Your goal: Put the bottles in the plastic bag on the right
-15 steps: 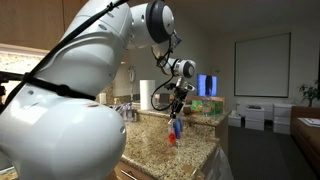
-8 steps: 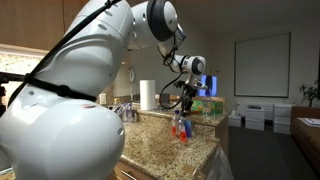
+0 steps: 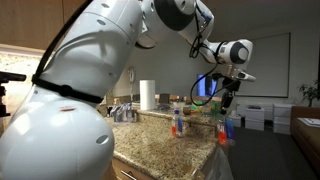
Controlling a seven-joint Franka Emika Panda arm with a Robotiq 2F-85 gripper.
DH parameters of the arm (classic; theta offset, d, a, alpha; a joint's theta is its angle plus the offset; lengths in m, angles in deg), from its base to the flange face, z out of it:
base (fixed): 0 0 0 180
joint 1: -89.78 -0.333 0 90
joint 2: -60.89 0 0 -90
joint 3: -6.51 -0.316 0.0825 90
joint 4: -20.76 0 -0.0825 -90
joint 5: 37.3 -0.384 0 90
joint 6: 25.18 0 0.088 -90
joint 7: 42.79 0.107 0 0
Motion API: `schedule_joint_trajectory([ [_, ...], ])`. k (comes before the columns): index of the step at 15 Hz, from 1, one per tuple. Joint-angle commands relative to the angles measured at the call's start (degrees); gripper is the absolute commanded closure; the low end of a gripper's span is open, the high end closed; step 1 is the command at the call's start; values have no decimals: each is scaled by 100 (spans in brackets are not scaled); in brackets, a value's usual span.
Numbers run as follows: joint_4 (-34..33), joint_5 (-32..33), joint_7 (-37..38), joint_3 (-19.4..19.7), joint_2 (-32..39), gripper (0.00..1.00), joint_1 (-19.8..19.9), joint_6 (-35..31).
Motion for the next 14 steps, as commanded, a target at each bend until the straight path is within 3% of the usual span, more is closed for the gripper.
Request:
schedule_joint_trajectory([
  [1, 174, -326, 525, 118, 174, 90, 327, -52],
  [7, 237, -1013, 1368, 181, 912, 90, 785, -397],
  [14, 9, -2243, 2118, -188, 1728, 90, 976, -591],
])
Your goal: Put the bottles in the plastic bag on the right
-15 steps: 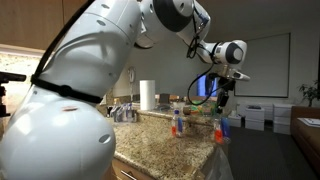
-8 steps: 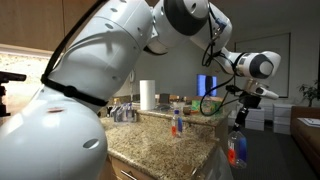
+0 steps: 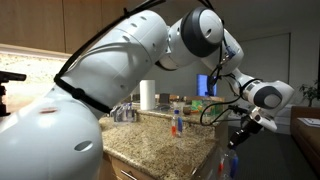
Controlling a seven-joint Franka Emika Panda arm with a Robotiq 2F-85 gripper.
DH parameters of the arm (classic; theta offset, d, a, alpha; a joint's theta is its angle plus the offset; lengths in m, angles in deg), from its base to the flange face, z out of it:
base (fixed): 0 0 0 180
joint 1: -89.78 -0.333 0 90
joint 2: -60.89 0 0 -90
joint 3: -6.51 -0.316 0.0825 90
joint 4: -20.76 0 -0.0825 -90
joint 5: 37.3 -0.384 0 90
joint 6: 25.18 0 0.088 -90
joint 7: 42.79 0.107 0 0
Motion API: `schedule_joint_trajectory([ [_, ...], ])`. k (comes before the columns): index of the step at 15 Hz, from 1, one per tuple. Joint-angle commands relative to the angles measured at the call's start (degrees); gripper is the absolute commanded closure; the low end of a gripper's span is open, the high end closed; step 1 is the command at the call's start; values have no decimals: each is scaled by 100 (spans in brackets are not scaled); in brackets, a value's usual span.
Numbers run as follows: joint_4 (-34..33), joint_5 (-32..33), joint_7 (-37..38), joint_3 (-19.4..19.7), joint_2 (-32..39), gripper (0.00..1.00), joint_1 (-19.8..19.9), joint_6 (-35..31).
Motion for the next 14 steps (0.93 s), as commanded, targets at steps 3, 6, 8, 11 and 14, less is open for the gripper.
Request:
schedule_joint_trajectory([
  [3, -234, -858, 479, -288, 445, 90, 69, -113],
  [6, -215, -991, 601, -277, 620, 90, 29, -116],
  [8, -167, -956, 712, -238, 723, 90, 5, -106],
  [11, -190, -842, 816, -168, 812, 90, -41, -139],
  [14, -238, -740, 756, -170, 767, 40, -102, -97],
])
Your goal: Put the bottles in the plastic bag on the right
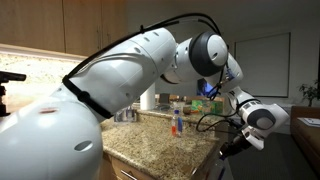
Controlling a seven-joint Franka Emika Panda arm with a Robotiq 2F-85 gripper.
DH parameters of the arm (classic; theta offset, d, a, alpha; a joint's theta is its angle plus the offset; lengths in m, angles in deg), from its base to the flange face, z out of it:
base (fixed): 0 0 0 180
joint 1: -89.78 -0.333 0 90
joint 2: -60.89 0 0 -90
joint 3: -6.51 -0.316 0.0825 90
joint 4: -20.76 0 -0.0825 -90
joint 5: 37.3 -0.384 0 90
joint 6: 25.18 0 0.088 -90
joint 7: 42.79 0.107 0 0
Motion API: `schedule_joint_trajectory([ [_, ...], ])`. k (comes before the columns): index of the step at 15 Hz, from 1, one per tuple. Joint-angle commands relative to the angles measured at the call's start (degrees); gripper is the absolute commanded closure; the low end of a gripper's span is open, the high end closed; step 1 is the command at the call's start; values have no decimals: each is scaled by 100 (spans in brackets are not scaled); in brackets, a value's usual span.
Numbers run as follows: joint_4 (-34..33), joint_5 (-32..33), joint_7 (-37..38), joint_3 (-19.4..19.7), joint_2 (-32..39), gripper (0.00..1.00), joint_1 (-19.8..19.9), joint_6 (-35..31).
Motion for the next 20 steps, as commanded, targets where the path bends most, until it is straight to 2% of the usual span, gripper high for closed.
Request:
schedule_joint_trajectory([
  [1, -82, 77, 127, 9, -103, 35, -114, -1],
  [6, -473, 462, -83, -86, -612, 2, -449, 213],
  [10, -1014, 961, -247, -303, -1107, 0, -758, 443],
  [15, -1699, 1614, -270, -705, -1629, 0, -1285, 1167],
  [20, -1663, 2243, -710, -857, -1960, 0, -2004, 1269],
])
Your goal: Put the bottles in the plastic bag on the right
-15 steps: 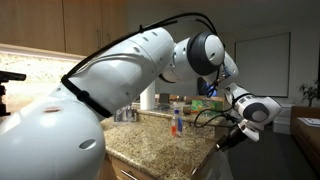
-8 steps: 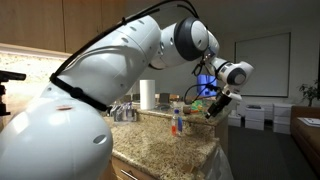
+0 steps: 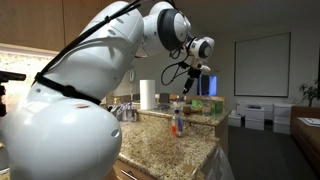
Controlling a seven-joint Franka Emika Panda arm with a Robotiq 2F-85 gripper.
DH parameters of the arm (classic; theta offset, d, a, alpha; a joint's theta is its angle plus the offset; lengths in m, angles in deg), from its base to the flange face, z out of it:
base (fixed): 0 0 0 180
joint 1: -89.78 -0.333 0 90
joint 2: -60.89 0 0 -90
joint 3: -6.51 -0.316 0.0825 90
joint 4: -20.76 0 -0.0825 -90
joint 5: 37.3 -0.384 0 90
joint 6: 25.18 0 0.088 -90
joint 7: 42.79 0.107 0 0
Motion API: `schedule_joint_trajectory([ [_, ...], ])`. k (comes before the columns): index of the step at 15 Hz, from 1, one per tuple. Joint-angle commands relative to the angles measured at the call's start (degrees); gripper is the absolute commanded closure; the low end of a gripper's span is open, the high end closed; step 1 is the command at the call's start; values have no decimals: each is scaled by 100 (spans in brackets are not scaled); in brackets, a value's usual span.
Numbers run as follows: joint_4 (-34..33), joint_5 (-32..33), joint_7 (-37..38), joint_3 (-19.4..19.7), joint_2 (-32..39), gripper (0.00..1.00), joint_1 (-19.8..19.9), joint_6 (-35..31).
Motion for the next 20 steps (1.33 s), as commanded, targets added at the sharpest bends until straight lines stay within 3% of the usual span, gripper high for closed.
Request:
schedule_joint_trajectory([
  [1, 235, 565, -577, -54, -208, 0, -409, -41],
  [6, 637, 1575, -1245, -11, -237, 0, -1019, -821],
  [13, 1688, 2464, -2072, -93, -307, 0, -1446, -2907],
  [20, 2154, 2463, -2486, -112, -243, 0, -1406, -3149],
])
